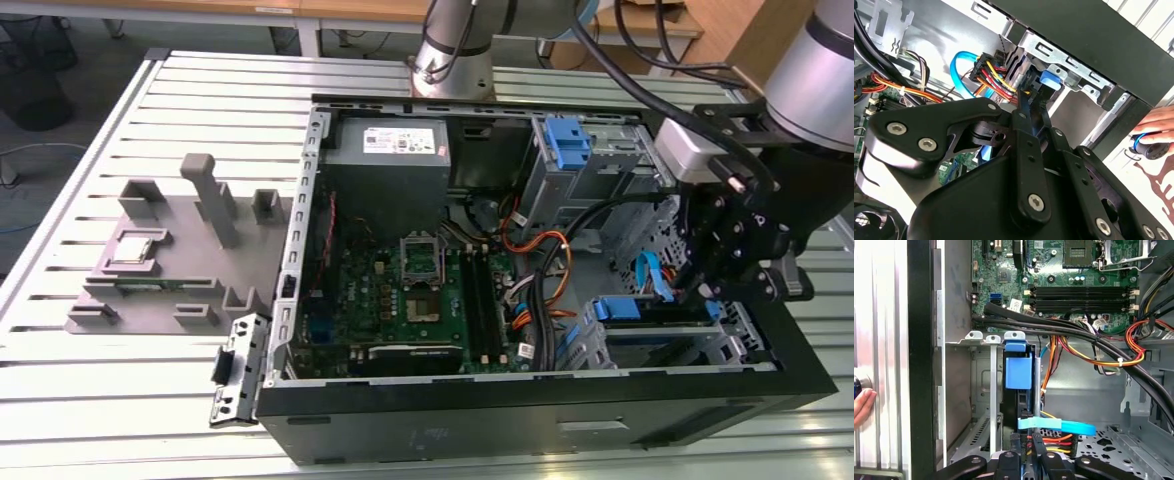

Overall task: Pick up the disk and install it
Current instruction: 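Insert the second disk wire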

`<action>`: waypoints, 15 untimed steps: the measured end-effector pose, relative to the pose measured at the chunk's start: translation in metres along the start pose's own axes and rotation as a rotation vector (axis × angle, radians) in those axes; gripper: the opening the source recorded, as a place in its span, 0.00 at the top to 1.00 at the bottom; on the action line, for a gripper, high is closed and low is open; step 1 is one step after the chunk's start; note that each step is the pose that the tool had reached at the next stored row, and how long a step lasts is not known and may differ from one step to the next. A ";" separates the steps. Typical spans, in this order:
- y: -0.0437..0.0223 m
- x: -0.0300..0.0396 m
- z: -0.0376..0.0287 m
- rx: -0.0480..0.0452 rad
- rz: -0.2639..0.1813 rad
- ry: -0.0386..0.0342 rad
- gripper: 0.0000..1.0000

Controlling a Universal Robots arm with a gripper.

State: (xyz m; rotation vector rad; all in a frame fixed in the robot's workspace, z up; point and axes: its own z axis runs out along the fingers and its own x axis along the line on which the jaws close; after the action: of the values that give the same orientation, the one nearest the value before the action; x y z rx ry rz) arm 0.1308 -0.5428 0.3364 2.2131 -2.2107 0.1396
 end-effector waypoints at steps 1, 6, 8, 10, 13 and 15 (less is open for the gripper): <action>-0.0002 -0.0004 -0.0001 0.0000 0.000 0.0001 0.76; -0.0012 -0.0033 -0.0002 0.0000 0.000 0.0000 0.76; -0.0016 -0.0041 -0.0002 0.0000 0.000 0.0000 0.76; -0.0021 -0.0045 -0.0001 0.0000 0.000 -0.0002 0.76; -0.0023 -0.0046 -0.0002 0.0000 0.000 -0.0031 0.76; -0.0023 -0.0047 0.0003 0.0000 0.001 -0.0072 0.76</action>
State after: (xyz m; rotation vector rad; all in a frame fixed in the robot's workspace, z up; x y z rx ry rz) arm 0.1332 -0.5381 0.3359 2.2166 -2.2148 0.1318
